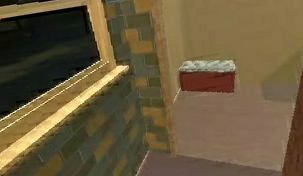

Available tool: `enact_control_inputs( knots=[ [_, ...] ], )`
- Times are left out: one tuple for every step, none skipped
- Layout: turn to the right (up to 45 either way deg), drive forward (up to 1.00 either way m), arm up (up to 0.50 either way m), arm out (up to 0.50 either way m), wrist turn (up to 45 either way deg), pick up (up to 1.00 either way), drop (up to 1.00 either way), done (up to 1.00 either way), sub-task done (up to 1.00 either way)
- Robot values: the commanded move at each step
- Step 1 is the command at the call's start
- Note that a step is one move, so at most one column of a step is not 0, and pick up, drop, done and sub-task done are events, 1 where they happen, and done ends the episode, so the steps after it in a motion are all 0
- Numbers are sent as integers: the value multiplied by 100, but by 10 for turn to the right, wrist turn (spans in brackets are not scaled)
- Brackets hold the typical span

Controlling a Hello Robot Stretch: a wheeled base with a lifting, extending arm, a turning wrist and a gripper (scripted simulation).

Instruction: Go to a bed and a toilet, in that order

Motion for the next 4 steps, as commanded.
enact_control_inputs(
  knots=[
    [-60,0,0,0,0,0,0,0,0],
    [0,35,0,0,0,0,0,0,0],
    [390,0,0,0,0,0,0,0,0],
    [0,100,0,0,0,0,0,0,0]
  ],
)
